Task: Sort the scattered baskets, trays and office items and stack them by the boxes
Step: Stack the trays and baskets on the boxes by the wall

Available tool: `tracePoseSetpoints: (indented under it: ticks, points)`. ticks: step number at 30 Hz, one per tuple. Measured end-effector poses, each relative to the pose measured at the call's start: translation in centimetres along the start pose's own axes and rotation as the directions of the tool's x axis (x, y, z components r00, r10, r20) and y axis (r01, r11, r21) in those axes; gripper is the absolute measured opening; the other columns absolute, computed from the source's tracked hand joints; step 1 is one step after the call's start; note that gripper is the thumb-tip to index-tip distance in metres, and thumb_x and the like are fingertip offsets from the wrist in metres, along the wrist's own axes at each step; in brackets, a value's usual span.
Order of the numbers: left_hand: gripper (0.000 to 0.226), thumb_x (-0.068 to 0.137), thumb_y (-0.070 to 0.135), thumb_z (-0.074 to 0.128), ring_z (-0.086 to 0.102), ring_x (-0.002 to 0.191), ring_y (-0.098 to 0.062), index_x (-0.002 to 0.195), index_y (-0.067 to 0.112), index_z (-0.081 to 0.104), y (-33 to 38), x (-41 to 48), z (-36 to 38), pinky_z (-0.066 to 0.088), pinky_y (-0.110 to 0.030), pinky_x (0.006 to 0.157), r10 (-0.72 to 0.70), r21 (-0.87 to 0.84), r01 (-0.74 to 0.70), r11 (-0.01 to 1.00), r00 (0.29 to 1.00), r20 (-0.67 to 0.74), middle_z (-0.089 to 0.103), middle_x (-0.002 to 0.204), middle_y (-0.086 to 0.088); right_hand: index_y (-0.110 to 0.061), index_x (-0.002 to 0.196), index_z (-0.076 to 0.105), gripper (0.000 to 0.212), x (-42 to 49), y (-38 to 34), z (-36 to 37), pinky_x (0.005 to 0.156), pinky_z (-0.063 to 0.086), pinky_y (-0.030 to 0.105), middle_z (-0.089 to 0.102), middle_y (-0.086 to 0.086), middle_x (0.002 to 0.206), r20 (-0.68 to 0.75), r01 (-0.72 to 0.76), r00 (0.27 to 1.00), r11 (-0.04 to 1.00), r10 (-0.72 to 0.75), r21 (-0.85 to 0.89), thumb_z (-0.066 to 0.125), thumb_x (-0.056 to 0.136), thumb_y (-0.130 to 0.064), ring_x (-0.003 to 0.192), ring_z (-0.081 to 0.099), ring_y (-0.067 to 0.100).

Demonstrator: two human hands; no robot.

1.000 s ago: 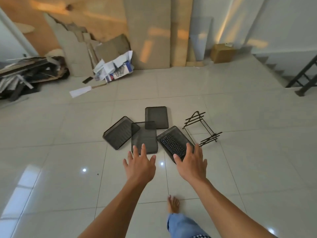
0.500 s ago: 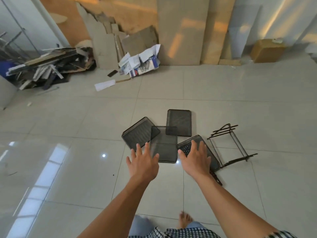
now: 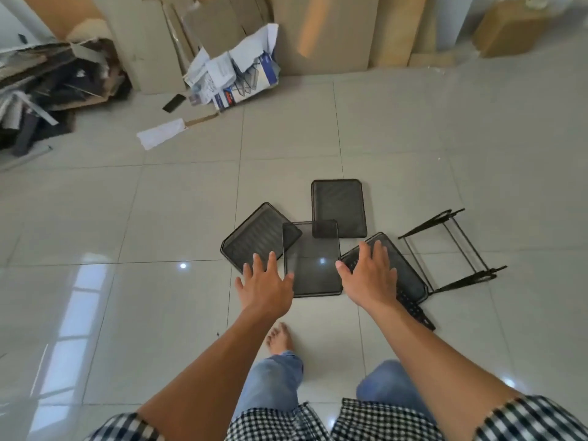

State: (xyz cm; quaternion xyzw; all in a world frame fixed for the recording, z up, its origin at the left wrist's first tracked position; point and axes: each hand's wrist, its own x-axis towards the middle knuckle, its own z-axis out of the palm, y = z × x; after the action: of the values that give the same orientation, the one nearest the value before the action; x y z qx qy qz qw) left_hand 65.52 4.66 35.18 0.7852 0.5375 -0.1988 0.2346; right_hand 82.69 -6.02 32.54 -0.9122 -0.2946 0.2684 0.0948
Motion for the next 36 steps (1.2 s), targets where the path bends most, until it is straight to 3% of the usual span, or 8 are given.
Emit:
tracePoseSetpoints:
  ticks: [7,18,21,24,27,32,36]
  points:
    - [0.071,0.103,0.057,0.031,0.005,0.154,-0.033,0.161,0.026,0.004,-2.3,11.3,4.6,0.014,-0.053,0.122,0.02,0.109,-0.028,0.994,0.997,0.08,0.0,0.168,-0.009,-0.018,0.157,0.023,0.078,7.4,1.6,7.1,0.119,0.024,0.059,0.012,0.015,0.167,0.092,-0.083,0.992,0.997,0.082,0.003,0.053,0.096,-0.057,0.154,0.011,0.031]
    - [0.073,0.1,0.053,0.043,0.022,0.149,-0.035,0.159,0.024,0.013,-5.6,30.9,26.8,0.024,-0.052,0.117,-0.082,0.133,0.059,0.989,0.981,0.176,0.019,0.165,-0.009,-0.01,0.156,0.026,0.096,25.2,11.2,30.1,0.114,0.034,0.043,0.031,0.011,0.159,0.308,-0.239,0.935,0.952,0.174,0.19,0.063,0.087,-0.065,0.144,0.036,0.03]
    - [0.078,0.097,0.054,0.047,0.037,0.142,-0.036,0.159,0.021,0.013,-6.7,35.6,31.5,0.032,-0.051,0.112,-0.136,0.051,0.128,0.99,0.97,0.204,0.034,0.158,-0.012,-0.009,0.156,0.023,0.101,29.6,13.0,35.2,0.113,0.035,0.043,0.031,0.012,0.159,0.341,-0.295,0.915,0.936,0.218,0.191,0.066,0.085,-0.066,0.144,0.037,0.032]
    - [0.082,0.097,0.05,0.053,0.039,0.141,-0.036,0.159,0.014,0.014,-8.2,39.5,35.8,0.037,-0.047,0.112,-0.162,-0.07,0.182,0.981,0.962,0.219,0.037,0.156,-0.016,-0.009,0.157,0.017,0.105,32.7,14.8,39.8,0.112,0.036,0.046,0.028,0.014,0.16,0.371,-0.356,0.886,0.921,0.279,0.157,0.066,0.084,-0.067,0.144,0.036,0.035]
    - [0.076,0.095,0.041,0.06,0.043,0.138,-0.037,0.153,0.006,0.026,-9.4,42.3,39.3,0.039,-0.042,0.11,-0.194,-0.183,0.241,0.953,0.951,0.243,0.043,0.151,-0.019,-0.006,0.156,0.02,0.104,34.6,16.6,43.4,0.113,0.036,0.047,0.03,0.016,0.158,0.349,-0.416,0.867,0.903,0.355,0.113,0.066,0.084,-0.066,0.143,0.036,0.036]
    - [0.051,0.096,0.035,0.063,0.058,0.119,-0.033,0.135,0.005,0.054,-8.6,45.4,41.3,0.048,-0.039,0.1,-0.171,-0.431,0.309,0.848,0.928,0.33,0.062,0.132,-0.014,-0.009,0.148,0.033,0.092,37.0,15.2,45.3,0.11,0.034,0.048,0.035,0.012,0.153,0.263,-0.553,0.814,0.829,0.518,0.081,0.064,0.084,-0.066,0.138,0.033,0.036]
    - [0.049,0.1,0.033,0.06,0.054,0.119,-0.031,0.138,0.004,0.05,-8.0,46.1,40.9,0.04,-0.038,0.089,-0.178,-0.557,0.393,0.732,0.899,0.401,0.057,0.133,-0.012,-0.009,0.149,0.032,0.087,37.9,14.8,45.1,0.11,0.035,0.049,0.034,0.011,0.152,0.287,-0.561,0.805,0.823,0.52,0.083,0.063,0.086,-0.06,0.136,0.033,0.035]
